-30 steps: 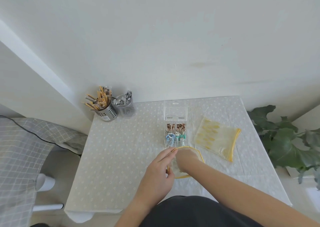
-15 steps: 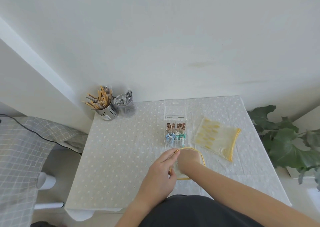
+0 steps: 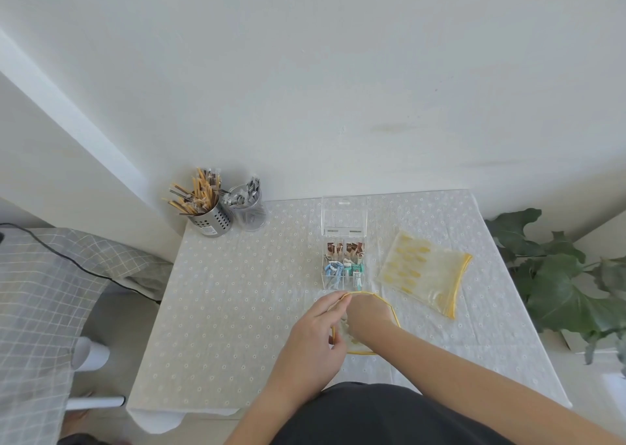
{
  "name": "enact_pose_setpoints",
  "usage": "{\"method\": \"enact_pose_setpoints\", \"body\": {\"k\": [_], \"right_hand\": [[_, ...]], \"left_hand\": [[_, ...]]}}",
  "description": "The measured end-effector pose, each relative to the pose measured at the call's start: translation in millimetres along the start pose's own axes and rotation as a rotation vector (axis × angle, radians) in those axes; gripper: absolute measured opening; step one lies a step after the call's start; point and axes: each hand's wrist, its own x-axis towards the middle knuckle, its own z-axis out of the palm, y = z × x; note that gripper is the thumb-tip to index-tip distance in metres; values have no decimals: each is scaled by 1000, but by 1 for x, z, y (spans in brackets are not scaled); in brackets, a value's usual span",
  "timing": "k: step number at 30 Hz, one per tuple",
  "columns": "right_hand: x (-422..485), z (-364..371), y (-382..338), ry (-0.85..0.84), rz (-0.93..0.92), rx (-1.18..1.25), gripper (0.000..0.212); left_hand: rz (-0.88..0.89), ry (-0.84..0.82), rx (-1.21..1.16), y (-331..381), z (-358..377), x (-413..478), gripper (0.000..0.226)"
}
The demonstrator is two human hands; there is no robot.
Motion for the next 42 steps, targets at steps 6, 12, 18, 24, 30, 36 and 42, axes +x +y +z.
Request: {"method": "enact_pose_setpoints", "body": {"k": [6,12,18,24,30,36,42], "right_hand": [[1,4,-5,-35,-15,38,20],[-2,5,-3,-20,-35,1,24],[-4,-4,-11,-61,-54,33,23],[-12,-28,-21,20,-60,140,16],[-35,-59,1,152,-33,523,24],[-55,-65,32,147,-42,1316,7],[-63,-66,40,178,-22,1598,10]], "left_hand": [[-7,0,2,2,-1,-2,62],[-16,-17,9,1,-2,-3,62],[-99,5,3,-5,-2,0,61],[-160,42,23,-11,-5,2,67],[-233,99,11,-11,-12,2,67],[-284,161,-14,-11,-19,6,67],[-295,165,2,-8,-19,8,66]]}}
